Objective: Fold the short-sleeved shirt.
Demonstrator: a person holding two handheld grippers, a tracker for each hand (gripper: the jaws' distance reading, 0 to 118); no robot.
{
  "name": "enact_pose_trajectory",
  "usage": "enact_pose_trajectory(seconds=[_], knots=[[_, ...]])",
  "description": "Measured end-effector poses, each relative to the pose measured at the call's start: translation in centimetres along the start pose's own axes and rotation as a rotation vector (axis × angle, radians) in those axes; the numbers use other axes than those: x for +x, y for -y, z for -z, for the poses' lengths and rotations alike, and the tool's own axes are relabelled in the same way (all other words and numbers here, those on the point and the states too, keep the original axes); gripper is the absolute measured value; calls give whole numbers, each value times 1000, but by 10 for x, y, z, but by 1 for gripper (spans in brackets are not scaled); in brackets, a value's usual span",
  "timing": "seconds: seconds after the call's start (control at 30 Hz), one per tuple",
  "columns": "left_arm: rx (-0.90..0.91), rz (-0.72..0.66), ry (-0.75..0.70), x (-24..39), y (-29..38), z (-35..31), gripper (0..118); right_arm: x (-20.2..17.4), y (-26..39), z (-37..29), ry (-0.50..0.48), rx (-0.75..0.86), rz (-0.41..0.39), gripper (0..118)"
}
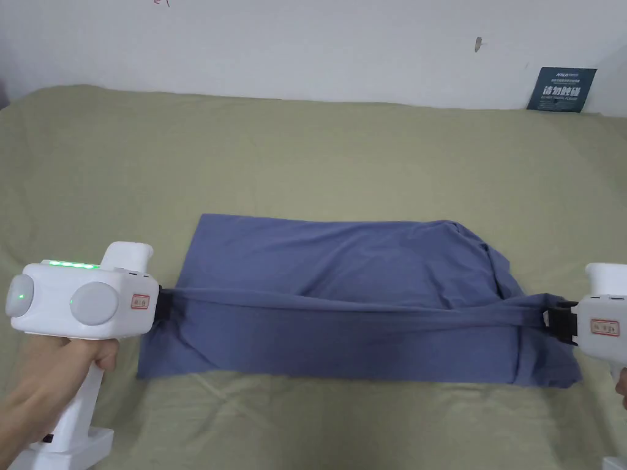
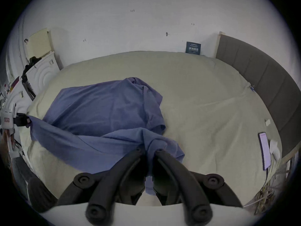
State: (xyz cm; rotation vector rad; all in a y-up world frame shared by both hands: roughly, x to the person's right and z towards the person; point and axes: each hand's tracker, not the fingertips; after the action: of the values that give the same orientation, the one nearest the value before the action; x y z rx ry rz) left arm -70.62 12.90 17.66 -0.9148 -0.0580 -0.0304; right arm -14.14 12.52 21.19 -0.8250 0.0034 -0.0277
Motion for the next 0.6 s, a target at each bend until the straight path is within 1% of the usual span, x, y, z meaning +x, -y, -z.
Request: enact_pose_trajectory(seconds=[0.17,0.3,0.33,0.37,0.4,0.43,0.47,0.5,0.53,0.6], knots=[[-40,1,-21,5,-19,37,3,-1,-11,38,19,-55,-3,8],[-74,-14,-15,7,-23,59,3,-2,-14,53,24,-85,21,8],[-76,-16,-7,7,-23,62,3,-2,-13,54,22,-93,35,10],[-72,-18,1,6,-22,62,15,-1,-12,53,21,-104,54,26],[-68,-20,3,6,-21,61,46,3,-11,63,26,-103,65,56],[-62,-27,-3,7,-18,59,88,6,-9,60,34,-101,77,96],[-56,-24,-16,8,-13,54,118,9,-5,55,29,-103,77,117],[-22,-26,-35,6,-10,45,116,12,-1,47,1,-1,75,110],[-10,-29,-37,5,-6,36,115,7,6,35,17,-54,76,104],[7,-54,-45,4,6,18,112,10,16,24,23,-53,83,105]])
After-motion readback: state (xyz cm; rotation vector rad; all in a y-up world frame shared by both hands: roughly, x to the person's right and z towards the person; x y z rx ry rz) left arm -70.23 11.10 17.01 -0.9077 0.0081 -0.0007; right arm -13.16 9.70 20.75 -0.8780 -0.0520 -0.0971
